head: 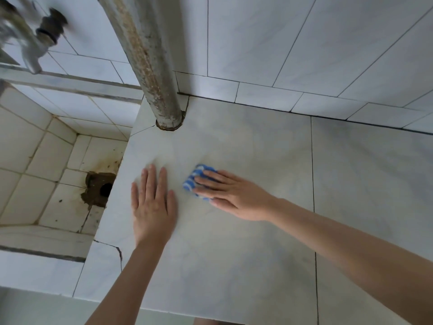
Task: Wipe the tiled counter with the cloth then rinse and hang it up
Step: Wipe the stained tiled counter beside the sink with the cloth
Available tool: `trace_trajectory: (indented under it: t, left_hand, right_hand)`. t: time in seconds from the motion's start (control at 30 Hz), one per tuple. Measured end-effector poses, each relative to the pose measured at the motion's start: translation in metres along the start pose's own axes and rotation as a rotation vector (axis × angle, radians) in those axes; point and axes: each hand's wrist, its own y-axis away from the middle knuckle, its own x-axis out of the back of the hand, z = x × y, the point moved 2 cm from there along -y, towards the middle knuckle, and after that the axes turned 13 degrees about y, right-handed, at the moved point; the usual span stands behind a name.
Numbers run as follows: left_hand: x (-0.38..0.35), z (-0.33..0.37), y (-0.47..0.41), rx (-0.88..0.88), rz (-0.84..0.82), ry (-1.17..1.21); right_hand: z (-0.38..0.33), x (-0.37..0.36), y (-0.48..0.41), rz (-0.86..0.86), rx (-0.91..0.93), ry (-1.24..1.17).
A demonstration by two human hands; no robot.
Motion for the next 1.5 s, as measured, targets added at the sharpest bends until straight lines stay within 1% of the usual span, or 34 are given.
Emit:
trace_trajectory:
  t: [0.03, 0.07, 0.17, 0.23, 0.3, 0.33, 0.4, 0.47, 0.5, 0.53, 0.57, 0.63, 0.67, 0.73, 0.8, 0.87, 0.97, 1.03, 1.07, 1.13, 1.17, 1.2, 1.3, 1.4, 1.43, 1.5]
  left_hand:
    - [0.000, 0.000, 0.000, -0.001, -0.001, -0.003]
    - [0.000, 0.000, 0.000, -0.002, -0.001, -0.006]
    - [0.001, 0.000, 0.001, -0.003, 0.000, -0.016]
    - [0.000, 0.001, 0.001, -0.002, -0.002, -0.016]
    - [0.000, 0.000, 0.001, 0.000, 0.001, -0.012]
    - [0.000, 0.000, 0.001, 0.002, 0.003, -0.012]
    - [-0.001, 0.000, 0.001, 0.002, 0.004, -0.015]
    - [-0.001, -0.001, 0.000, -0.002, 0.004, -0.015]
    - [-0.002, -0.001, 0.000, -0.003, 0.008, -0.014]
    - [-0.002, -0.002, 0.000, -0.003, 0.012, -0.011]
    - [-0.002, -0.002, 0.000, -0.001, 0.014, -0.006]
    - [-0.003, -0.002, 0.000, 0.004, 0.007, -0.002]
    - [-0.003, -0.002, 0.000, 0.003, 0.003, -0.010]
    - [-0.003, -0.003, 0.000, 0.002, 0.003, -0.018]
    - [-0.002, -0.002, 0.000, -0.001, 0.006, -0.012]
    - [-0.001, -0.001, 0.001, -0.006, 0.002, -0.012]
    - [0.000, -0.001, 0.001, -0.004, -0.002, -0.008]
    - [0.000, 0.000, 0.001, -0.003, -0.004, -0.006]
    - [0.000, 0.000, 0.001, -0.002, -0.004, -0.009]
    - [0.000, 0.000, 0.001, 0.002, -0.007, -0.010]
    - [0.000, 0.000, 0.001, 0.004, -0.011, -0.008]
    - [-0.001, 0.000, 0.001, 0.004, -0.012, -0.006]
    - [-0.001, -0.001, 0.001, 0.002, -0.019, -0.011]
    - [0.001, -0.003, 0.000, -0.006, -0.037, -0.008]
    - [0.002, -0.004, 0.000, -0.019, -0.050, 0.001]
    - [0.006, -0.007, 0.000, -0.049, -0.079, 0.038]
  right_hand:
    - [0.011, 0.001, 0.005, -0.006, 0.008, 0.008]
    - [0.024, 0.002, 0.008, -0.007, -0.025, 0.025]
    - [0.066, 0.012, 0.010, 0.062, -0.286, 0.055]
    - [0.080, 0.018, 0.002, 0.091, -0.412, 0.088]
    - [0.079, 0.017, -0.014, 0.081, -0.486, 0.076]
    - [0.074, 0.013, -0.021, 0.047, -0.538, 0.050]
    - [0.060, 0.001, -0.035, -0.004, -0.665, 0.073]
    - [0.042, -0.006, -0.045, 0.035, -0.721, 0.124]
    - [0.031, -0.004, -0.048, 0.062, -0.691, 0.123]
    - [0.018, -0.004, -0.050, 0.099, -0.619, 0.121]
    - [0.003, -0.006, -0.051, 0.127, -0.510, 0.115]
    - [-0.030, -0.011, -0.044, 0.119, -0.277, 0.110]
    - [-0.044, -0.010, -0.037, 0.105, -0.190, 0.120]
    - [-0.048, -0.011, -0.021, 0.091, -0.095, 0.156]
    - [-0.027, -0.009, -0.010, 0.075, -0.091, 0.181]
    - [0.011, -0.010, -0.003, 0.064, -0.196, 0.206]
    - [0.085, -0.003, 0.010, 0.001, -0.510, 0.249]
    - [0.126, 0.003, 0.024, -0.052, -0.700, 0.211]
    - [0.137, 0.004, 0.028, -0.080, -0.774, 0.173]
    - [0.133, 0.003, 0.025, -0.051, -0.848, 0.134]
    - [0.119, 0.001, 0.020, -0.028, -0.839, 0.144]
    - [0.100, -0.001, 0.015, -0.002, -0.790, 0.149]
    - [0.020, -0.011, 0.011, 0.078, -0.474, 0.131]
    - [-0.057, -0.012, 0.030, 0.067, -0.193, 0.114]
    - [-0.071, -0.012, 0.039, 0.058, -0.130, 0.123]
    - [-0.071, -0.011, 0.051, 0.041, -0.030, 0.152]
